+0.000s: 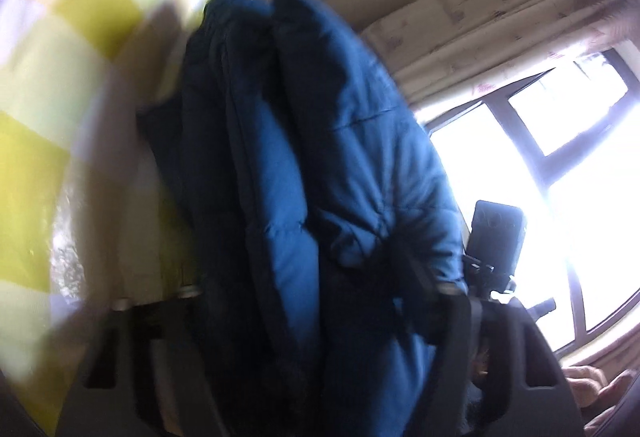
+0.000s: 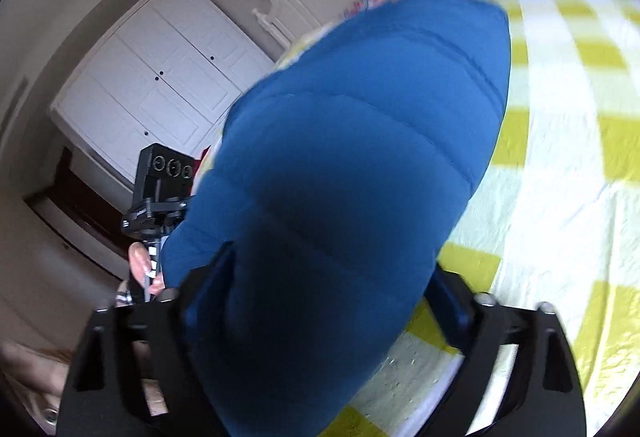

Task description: Fold large clothes

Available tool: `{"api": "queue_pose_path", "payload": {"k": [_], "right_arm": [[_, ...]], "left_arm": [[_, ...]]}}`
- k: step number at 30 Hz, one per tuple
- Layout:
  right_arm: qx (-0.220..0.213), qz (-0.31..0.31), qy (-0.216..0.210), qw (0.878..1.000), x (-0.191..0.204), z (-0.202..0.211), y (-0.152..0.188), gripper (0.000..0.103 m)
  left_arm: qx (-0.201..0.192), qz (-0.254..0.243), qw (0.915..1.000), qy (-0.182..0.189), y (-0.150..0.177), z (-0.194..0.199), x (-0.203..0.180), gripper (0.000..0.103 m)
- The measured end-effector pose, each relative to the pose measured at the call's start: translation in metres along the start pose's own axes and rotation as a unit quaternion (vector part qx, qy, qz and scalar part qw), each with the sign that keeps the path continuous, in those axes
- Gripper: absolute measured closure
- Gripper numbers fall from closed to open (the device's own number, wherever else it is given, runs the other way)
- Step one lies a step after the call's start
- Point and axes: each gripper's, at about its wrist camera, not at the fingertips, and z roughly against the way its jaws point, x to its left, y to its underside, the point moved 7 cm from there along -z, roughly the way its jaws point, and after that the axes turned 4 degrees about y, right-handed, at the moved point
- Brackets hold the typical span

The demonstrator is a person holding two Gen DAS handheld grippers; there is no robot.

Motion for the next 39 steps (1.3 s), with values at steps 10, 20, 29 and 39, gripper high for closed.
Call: {"api": "queue_pose_path", "payload": {"k": [10,20,29,39], "right_arm": [[-0.139,0.084,0.125,0.979,-0.036,0.074,-0.109,0.036],[-0.026,-0.016,0.214,0.976,-0.2,0.027,-0.127,0.031],[-0.158,0.032,0.301,0.94,-0.117,0.054,-0.148,0.013],[-0.034,0.237,0.361,0.901,-0.035,-0.014,-0.067,0.017]], "left_arm": [[-0.07,-0.117,0.9905,-0.014,-0.11,-0.067,-0.097,0.056],[0.005,-0.038,0.9977,-0.055,-0.142,-0.229,-0.045,0.044],[-0.03,-0.041,0.9957,-0.077,-0.121,-0.194,-0.049,0.037],[-0.138,-0.136,0.953,-0.233,-0.102,-0.092,-0.094,0.004]]}}
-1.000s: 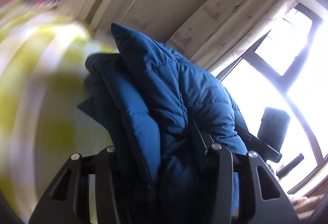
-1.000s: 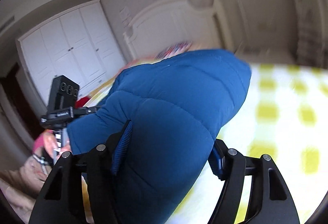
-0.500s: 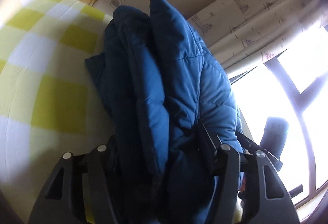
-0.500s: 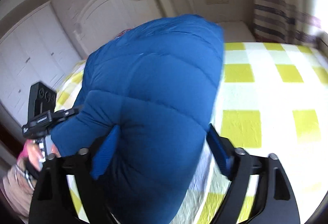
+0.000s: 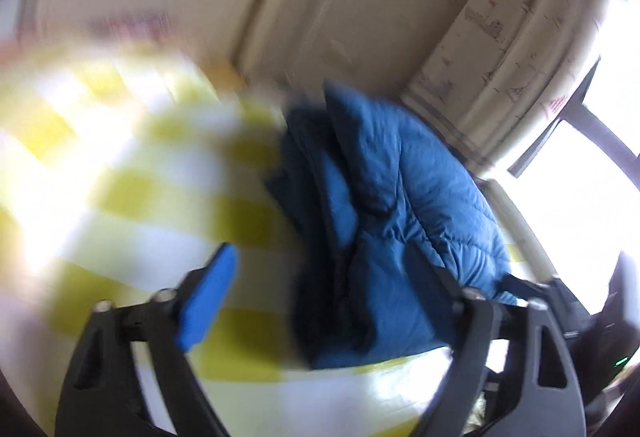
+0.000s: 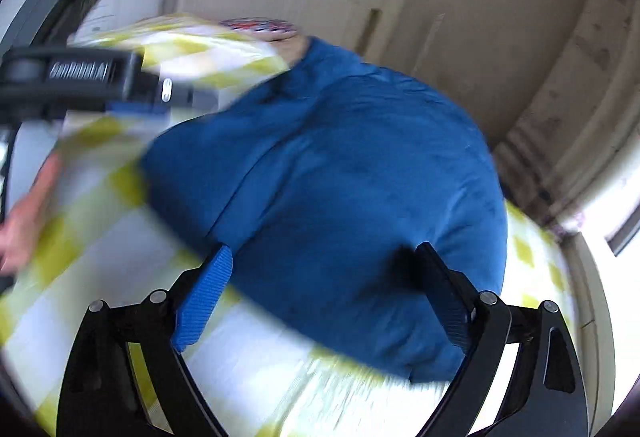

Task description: Fold large clothes

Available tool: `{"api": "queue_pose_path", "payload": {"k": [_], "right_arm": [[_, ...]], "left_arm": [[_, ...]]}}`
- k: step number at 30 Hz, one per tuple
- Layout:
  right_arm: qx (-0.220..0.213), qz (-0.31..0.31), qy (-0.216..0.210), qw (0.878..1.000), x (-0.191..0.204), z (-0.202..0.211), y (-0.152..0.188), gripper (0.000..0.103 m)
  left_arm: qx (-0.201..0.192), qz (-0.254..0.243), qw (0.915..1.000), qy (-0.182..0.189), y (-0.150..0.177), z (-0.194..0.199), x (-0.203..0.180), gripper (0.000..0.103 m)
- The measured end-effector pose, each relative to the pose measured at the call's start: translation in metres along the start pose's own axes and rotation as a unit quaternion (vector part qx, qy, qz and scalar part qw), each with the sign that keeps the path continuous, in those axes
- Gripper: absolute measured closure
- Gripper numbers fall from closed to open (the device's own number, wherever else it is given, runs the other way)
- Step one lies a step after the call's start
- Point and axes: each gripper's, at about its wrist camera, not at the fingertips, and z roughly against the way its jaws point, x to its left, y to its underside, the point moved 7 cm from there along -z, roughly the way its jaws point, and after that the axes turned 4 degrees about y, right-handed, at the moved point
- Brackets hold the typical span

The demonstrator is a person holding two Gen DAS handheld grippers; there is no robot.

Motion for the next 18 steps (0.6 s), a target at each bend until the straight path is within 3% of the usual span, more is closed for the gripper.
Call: {"api": "queue_pose_path", "payload": {"k": [1,3,4,5,7,10,12,18], "right_arm": [[-0.023,-0.01,0.005,1.0,-0.005,0.026,0.005,0.016],[-0.073,-0.044,0.015,0.996,-0.028,0.069,0.006,0.01],[-0.107,-0.068,0.023,0.992,-0.042,0.097,0.0,0.008],[-0.138,-0.091,0.035,0.986,-0.057,0.122,-0.004,0.006],[-0.181,-0.127,0.064,0.973,-0.083,0.159,-0.006,0.005],[-0.197,-0.156,0.086,0.964,-0.094,0.192,-0.002,0.005],[-0.188,-0.163,0.092,0.964,-0.096,0.191,0.001,0.005],[-0.102,-0.186,0.08,0.974,-0.094,0.138,0.038,0.005]], "left_arm": [[-0.037,-0.034,0.9982,-0.032,-0.01,0.027,-0.006,0.003],[-0.106,-0.086,0.9863,-0.092,-0.027,0.078,-0.023,0.002],[-0.14,-0.107,0.9774,-0.117,-0.035,0.103,-0.033,0.002],[-0.185,-0.129,0.9633,-0.145,-0.043,0.134,-0.05,0.002],[-0.227,-0.157,0.9456,-0.171,-0.047,0.168,-0.075,0.002],[-0.259,-0.178,0.9293,-0.195,-0.041,0.193,-0.106,0.002],[-0.252,-0.187,0.9321,-0.18,-0.034,0.19,-0.124,0.002],[-0.151,-0.176,0.9615,-0.148,0.007,0.128,-0.139,0.002]]}}
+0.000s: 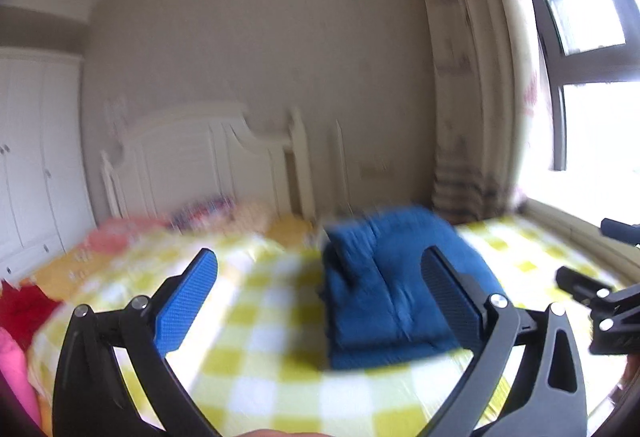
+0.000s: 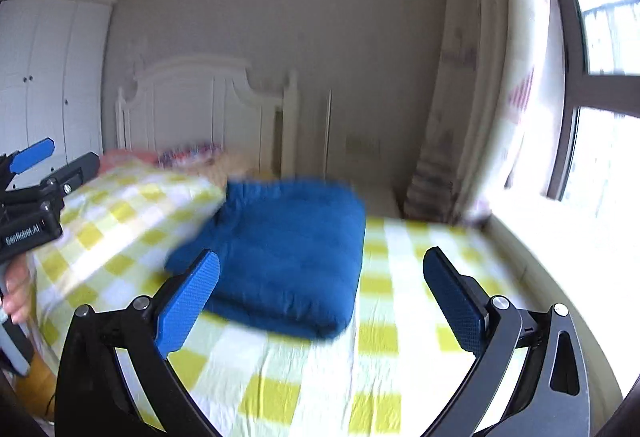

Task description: Fold large clothes

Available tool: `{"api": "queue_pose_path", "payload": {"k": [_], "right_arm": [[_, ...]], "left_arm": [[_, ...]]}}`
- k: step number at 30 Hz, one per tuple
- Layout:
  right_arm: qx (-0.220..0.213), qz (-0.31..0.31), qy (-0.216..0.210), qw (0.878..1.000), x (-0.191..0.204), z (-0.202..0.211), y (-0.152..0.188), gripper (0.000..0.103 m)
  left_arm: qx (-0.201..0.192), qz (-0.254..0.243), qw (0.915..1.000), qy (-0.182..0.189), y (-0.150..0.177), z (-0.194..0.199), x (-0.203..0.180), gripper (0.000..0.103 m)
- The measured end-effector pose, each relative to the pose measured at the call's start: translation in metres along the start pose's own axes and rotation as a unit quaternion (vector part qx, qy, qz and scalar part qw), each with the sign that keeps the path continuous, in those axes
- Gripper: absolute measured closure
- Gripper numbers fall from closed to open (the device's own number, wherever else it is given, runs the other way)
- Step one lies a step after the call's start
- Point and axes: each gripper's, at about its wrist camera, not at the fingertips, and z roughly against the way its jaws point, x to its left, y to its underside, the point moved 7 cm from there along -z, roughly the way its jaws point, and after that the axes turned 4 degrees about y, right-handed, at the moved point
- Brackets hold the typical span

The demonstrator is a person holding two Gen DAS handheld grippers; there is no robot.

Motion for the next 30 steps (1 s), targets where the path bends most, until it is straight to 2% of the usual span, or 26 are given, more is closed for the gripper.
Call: {"api": "queue_pose_path", "payload": {"k": [3,7,30], "right_arm": [[0.034,-0.004,-0.006,0.999,0.006,-0.011,0.019,0.005],[0.036,0.005,-0.007,0.999,0.013,-0.009,0.024,0.005],[0.031,0.014,-0.014,0.999,0.025,-0.001,0.019,0.005]], "left_arm": [[0.043,0.019,0.9986,0.023,0.025,-0.019,-0.011,0.002],[0.066,0.023,0.9969,0.036,0.042,-0.026,-0.018,0.002],[0.066,0.023,0.9969,0.036,0.046,-0.024,-0.015,0.002]]}}
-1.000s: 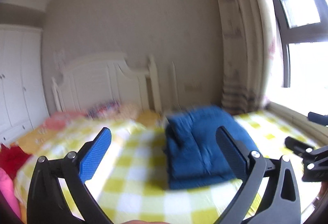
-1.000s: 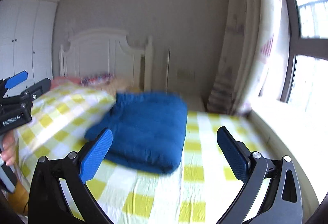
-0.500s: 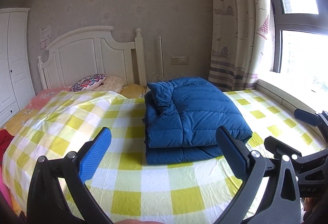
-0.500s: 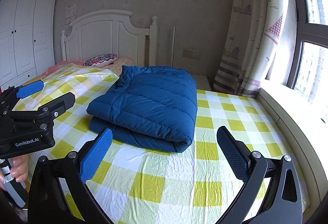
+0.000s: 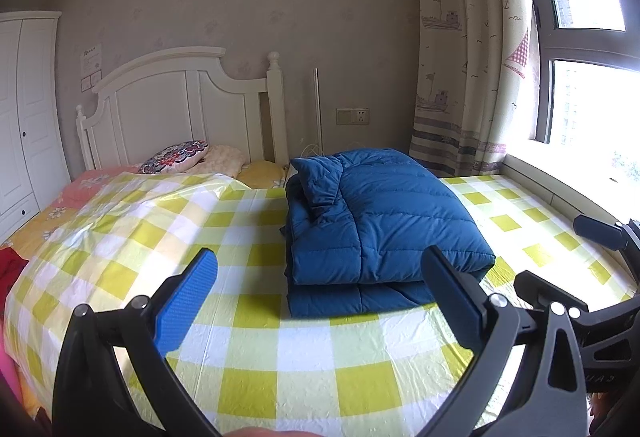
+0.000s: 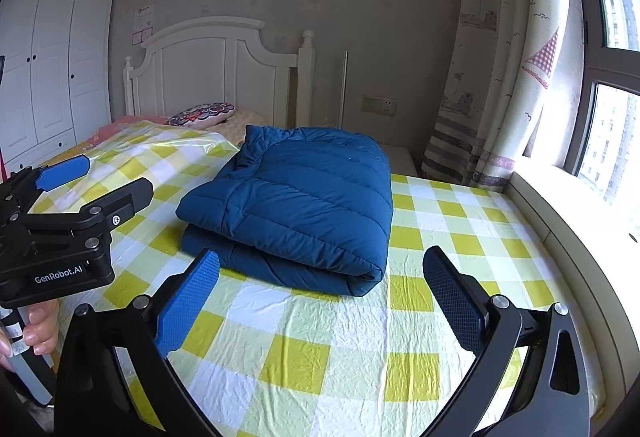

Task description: Fold large clothes

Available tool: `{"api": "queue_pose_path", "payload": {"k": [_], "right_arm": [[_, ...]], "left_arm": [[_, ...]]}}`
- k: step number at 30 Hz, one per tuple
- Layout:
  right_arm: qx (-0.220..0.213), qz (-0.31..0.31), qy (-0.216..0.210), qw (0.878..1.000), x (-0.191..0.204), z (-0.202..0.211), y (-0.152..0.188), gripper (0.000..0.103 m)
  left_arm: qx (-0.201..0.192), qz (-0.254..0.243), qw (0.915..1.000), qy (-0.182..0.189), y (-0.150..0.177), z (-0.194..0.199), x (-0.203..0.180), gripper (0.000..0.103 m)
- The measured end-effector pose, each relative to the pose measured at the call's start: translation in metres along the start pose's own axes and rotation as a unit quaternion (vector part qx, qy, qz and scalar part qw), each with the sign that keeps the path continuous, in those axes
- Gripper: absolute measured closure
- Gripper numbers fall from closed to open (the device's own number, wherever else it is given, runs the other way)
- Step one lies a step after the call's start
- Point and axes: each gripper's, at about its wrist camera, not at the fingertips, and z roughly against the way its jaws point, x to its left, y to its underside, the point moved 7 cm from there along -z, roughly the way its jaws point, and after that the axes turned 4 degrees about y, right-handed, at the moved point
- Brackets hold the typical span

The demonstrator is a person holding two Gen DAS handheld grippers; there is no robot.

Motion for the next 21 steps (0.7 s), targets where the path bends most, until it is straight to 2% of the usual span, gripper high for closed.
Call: {"api": "queue_pose_path", "payload": {"k": [21], "right_arm": [[0.001,-0.004,-0.005,1.0,0.0033,0.0005,-0.0008,0.005]], "left_arm": [[0.0,0.001,1.0,-0.003,0.001,0.0002,0.0022,0.002]]}}
